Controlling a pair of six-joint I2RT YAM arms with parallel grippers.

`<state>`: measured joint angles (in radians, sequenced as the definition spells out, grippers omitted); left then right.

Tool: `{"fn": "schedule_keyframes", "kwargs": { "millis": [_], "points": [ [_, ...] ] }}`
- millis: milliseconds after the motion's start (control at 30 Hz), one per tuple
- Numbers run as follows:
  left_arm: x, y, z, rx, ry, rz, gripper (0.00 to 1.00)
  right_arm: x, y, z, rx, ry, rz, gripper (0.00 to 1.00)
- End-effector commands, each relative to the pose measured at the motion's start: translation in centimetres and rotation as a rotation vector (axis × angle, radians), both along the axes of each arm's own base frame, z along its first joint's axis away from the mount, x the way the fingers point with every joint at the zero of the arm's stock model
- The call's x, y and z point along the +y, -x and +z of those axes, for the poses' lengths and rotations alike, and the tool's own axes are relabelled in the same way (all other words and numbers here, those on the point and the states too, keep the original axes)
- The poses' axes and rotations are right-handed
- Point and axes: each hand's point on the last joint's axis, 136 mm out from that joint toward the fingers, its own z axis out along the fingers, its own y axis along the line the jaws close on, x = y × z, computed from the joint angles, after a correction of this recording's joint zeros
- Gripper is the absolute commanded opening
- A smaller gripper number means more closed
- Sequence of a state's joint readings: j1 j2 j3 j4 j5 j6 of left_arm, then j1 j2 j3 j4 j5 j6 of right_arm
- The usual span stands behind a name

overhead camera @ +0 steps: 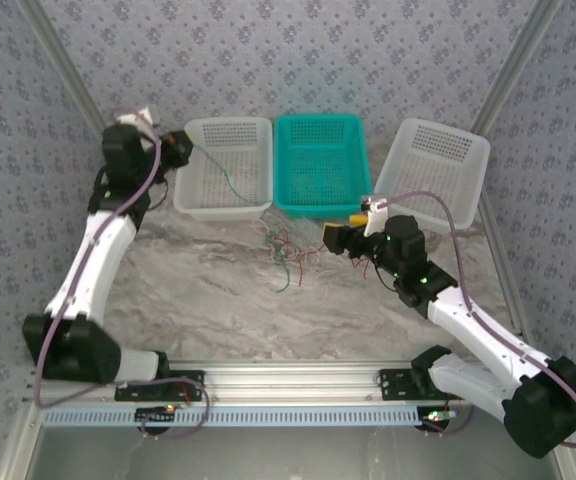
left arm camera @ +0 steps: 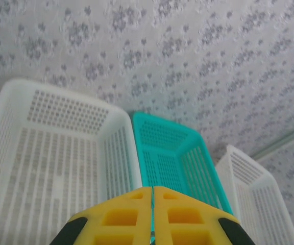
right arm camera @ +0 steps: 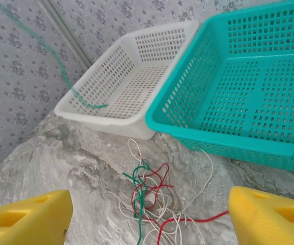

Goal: Untangle the cables

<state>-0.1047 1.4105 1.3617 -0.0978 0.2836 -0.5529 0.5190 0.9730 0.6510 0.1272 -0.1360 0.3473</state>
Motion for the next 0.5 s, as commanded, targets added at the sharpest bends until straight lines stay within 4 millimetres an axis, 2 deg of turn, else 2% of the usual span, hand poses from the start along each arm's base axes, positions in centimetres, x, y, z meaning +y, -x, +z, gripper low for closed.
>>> {"fn": "schedule_keyframes", "kwargs": {
  "millis": [0, 133, 267, 300, 333, 400, 467],
  "points": [
    [0.9, -4.9, -0.6, 0.000, -0.035, 0.037, 0.00, 0.2, 0.5, 0.1, 0.034, 0.002, 0.012, 0.82],
    [1.8, -10.4, -3.8, 0.072, -0.047, 0.054, 0.00, 0.6, 1.2, -0.1, 0.057, -0.002, 0.032, 0.82],
    [0.9, -14.3, -7.8, 0.194, -0.086, -0.003, 0.00, 0.6, 1.6, -0.3, 0.066, -0.001, 0.036, 0.82],
    [0.6, -15.1, -8.4, 0.208, -0.085, -0.018, 0.04, 0.6, 1.6, -0.4, 0.068, 0.001, 0.034, 0.82],
    [0.4, -15.7, -9.5, 0.237, -0.083, -0.028, 0.13, 0.6, 1.7, -0.4, 0.066, 0.002, 0.033, 0.82],
    [-0.1, -16.5, -10.3, 0.259, -0.088, -0.054, 0.37, 0.6, 1.7, -0.3, 0.068, 0.004, 0.033, 0.82],
    [-0.9, -16.6, -9.6, 0.250, -0.132, -0.077, 0.59, 0.6, 1.7, -0.3, 0.068, 0.012, 0.032, 0.82]
  ]
}}
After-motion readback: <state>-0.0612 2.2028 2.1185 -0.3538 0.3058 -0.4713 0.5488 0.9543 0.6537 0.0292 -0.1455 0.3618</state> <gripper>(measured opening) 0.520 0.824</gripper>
